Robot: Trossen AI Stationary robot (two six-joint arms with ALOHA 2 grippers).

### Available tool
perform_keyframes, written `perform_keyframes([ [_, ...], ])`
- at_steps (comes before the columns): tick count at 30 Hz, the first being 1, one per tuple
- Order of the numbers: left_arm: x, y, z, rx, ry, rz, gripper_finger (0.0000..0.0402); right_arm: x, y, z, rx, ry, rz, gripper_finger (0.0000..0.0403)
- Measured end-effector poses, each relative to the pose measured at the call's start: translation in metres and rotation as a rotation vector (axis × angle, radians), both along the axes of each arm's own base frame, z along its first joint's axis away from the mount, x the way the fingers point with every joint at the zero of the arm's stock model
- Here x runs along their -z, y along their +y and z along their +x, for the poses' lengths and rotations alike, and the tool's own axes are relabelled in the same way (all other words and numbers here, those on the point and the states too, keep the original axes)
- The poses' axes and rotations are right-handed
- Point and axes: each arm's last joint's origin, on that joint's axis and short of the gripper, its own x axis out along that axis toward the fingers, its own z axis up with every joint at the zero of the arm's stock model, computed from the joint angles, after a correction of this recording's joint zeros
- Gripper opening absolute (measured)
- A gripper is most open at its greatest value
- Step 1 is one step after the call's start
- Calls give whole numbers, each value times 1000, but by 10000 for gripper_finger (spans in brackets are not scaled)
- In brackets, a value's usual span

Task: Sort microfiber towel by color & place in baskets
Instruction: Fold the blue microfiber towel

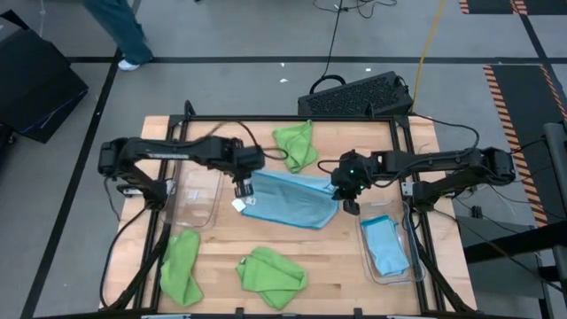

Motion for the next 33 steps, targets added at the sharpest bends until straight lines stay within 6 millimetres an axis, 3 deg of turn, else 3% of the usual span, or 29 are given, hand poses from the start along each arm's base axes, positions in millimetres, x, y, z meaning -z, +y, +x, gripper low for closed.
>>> perform_keyframes([
  [3, -8, 5, -3, -32, -50, 44, 4, -2, -1, 0, 35, -14, 17, 0],
  [7, -1, 5, 0, -11, -19, 29, 7, -1, 3, 4, 46, -24, 48, 0],
  [15, 50, -8, 12, 101, 128, -81, 9, 9, 22, 14, -46, -2, 95, 0],
  [21, 68, -14, 16, 123, 187, -87, 4, 24, 33, 27, 36, 38, 105, 0],
  [26, 67, -14, 13, 144, 232, -91, 12, 37, 43, 36, 52, 67, 128, 2],
  [33, 43, -12, 5, 144, 253, -20, 6, 40, 56, 35, 8, 87, 131, 8],
])
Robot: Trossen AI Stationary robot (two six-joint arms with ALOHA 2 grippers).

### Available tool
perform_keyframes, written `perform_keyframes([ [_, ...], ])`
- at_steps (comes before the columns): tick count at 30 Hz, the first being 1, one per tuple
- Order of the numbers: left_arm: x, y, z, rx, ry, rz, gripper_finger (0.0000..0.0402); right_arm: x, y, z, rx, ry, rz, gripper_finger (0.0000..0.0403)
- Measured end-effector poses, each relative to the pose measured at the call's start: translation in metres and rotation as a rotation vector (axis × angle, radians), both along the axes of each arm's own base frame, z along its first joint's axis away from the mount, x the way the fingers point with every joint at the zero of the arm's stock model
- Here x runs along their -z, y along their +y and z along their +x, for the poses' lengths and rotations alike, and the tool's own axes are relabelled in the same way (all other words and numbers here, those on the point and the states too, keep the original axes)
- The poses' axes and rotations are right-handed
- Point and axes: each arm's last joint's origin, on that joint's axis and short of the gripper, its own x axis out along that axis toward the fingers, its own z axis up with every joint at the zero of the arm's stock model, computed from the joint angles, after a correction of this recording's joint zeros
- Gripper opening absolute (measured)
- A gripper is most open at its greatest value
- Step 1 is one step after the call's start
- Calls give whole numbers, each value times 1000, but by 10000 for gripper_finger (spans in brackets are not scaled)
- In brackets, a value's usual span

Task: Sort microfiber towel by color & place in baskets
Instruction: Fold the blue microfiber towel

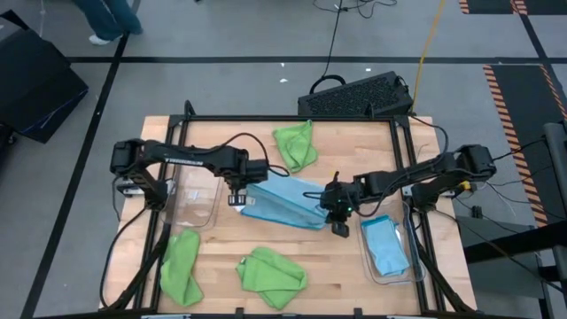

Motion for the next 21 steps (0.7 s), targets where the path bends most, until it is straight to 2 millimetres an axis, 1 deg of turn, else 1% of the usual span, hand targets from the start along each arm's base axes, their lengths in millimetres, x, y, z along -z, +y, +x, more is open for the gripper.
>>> perform_keyframes([
  [2, -4, 1, 3, -21, -59, 13, 10, -1, 2, -1, -8, 0, 2, 8],
  [4, -4, 0, 5, -33, -87, 11, 11, -2, 3, -1, -3, -3, 11, 8],
  [8, 0, -4, 8, -14, -77, -8, 5, -2, 6, -1, -11, -4, 10, 8],
  [12, 4, -10, 7, 11, -70, -35, 13, -1, 7, -1, -14, 0, 6, 8],
  [18, 7, -18, 7, 16, -69, -50, 5, 2, 3, -6, -4, 50, -58, 8],
  [21, 7, -21, 8, 23, -83, -50, 12, -2, -3, -12, 5, 70, -109, 8],
])
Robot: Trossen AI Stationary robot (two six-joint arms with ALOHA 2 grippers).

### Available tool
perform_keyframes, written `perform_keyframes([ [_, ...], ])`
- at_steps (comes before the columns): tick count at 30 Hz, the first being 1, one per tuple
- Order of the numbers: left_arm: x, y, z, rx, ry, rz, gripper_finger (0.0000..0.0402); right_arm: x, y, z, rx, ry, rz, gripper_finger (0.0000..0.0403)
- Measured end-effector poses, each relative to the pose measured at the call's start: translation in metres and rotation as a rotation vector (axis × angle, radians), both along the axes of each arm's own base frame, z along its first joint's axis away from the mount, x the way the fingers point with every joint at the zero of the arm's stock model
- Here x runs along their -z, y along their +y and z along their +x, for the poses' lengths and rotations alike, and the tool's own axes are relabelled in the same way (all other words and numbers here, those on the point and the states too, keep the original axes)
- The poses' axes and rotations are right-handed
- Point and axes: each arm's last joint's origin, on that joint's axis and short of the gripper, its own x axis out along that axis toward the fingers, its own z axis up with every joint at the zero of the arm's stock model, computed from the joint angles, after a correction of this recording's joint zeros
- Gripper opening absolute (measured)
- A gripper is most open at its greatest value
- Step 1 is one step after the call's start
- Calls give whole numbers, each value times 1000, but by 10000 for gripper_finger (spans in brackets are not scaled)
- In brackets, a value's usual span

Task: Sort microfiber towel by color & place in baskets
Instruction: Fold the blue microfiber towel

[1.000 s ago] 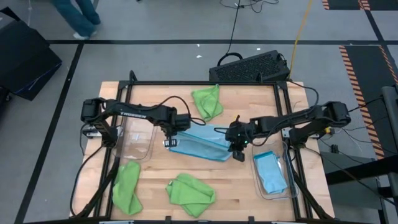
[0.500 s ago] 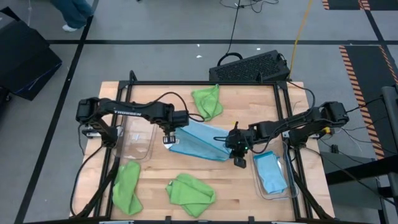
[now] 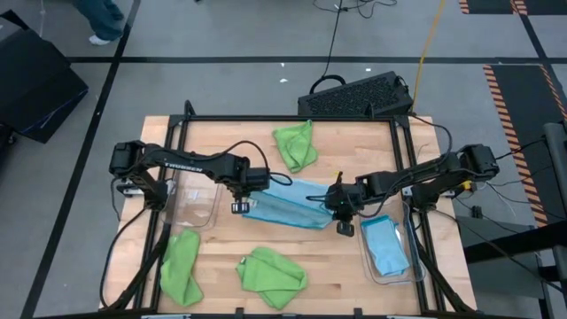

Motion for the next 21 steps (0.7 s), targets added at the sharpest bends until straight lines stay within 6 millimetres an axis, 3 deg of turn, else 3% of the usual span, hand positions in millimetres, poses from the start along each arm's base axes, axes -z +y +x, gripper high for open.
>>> perform_keyframes([
  [7, -1, 2, 4, -41, -52, 3, 6, -24, -23, -11, 74, -97, -167, 2],
  [12, -1, 0, 9, -68, -104, -2, 11, -27, -34, -16, 112, -80, -224, 2],
  [21, -1, -19, 10, -8, -114, -44, 9, -14, -21, -16, -1, 23, -68, 1],
])
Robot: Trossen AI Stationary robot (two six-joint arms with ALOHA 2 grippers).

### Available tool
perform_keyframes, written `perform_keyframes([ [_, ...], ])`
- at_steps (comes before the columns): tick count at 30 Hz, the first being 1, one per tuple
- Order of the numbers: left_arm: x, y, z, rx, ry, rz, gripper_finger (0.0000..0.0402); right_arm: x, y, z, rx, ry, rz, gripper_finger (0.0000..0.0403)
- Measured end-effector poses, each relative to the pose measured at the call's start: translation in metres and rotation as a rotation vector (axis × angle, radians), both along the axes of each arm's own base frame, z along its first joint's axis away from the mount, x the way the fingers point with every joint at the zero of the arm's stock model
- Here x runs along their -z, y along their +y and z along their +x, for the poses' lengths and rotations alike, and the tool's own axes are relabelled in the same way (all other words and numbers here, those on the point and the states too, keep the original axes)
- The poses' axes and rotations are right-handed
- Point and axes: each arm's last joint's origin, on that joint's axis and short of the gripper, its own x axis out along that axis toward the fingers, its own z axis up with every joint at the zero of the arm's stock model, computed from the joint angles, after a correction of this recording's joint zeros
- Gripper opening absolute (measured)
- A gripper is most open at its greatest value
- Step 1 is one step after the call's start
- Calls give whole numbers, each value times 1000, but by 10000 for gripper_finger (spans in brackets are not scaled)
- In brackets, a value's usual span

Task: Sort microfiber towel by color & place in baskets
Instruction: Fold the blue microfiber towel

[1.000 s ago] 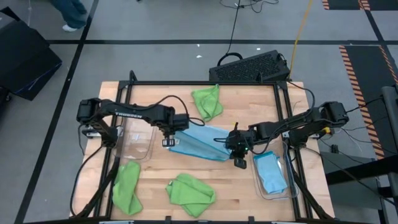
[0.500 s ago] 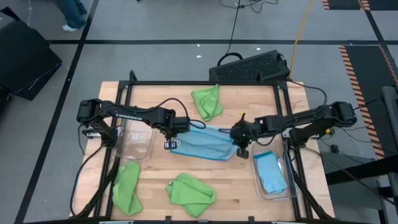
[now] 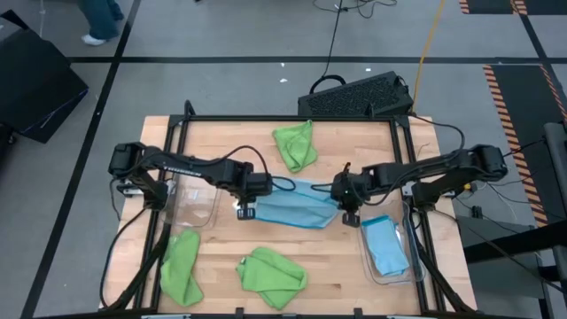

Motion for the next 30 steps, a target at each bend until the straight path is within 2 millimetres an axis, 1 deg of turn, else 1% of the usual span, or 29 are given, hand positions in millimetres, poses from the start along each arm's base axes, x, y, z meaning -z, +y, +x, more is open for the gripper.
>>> perform_keyframes([
  [3, 6, -4, -3, 7, 20, -9, 5, 2, 4, 1, -21, 10, 12, 3],
  [6, 17, -6, -9, -19, 50, 5, 14, 4, 7, 2, -34, 7, 11, 13],
  [9, 29, -9, -14, -57, 50, -3, 31, 5, 9, 4, -41, 6, 11, 31],
  [13, 31, -16, -13, -83, 30, -14, 55, 5, 10, 3, -43, 6, 13, 67],
  [15, 28, -19, -12, -74, 19, -17, 73, 3, 10, 2, -43, 0, 15, 90],
  [17, 20, -21, -10, -67, -2, -19, 91, -2, 10, 2, -43, -17, 16, 113],
  [19, 8, -22, -8, -63, -13, -21, 112, -9, 10, 2, -30, -42, 23, 135],
  [22, -13, -21, -3, -49, -21, -32, 139, -24, 8, 5, -4, -107, 33, 160],
  [24, -27, -19, 0, -28, -22, -29, 153, -31, 6, 7, 20, -142, 35, 170],
  [26, -37, -13, 5, -31, -68, -30, 162, -34, 3, 10, 40, -184, 17, 174],
  [28, -40, -6, 11, -66, -133, -36, 167, -33, 0, 13, 67, -198, -20, 174],
  [30, -38, 1, 18, -105, -203, -38, 167, -29, -3, 18, 99, -195, -61, 173],
])
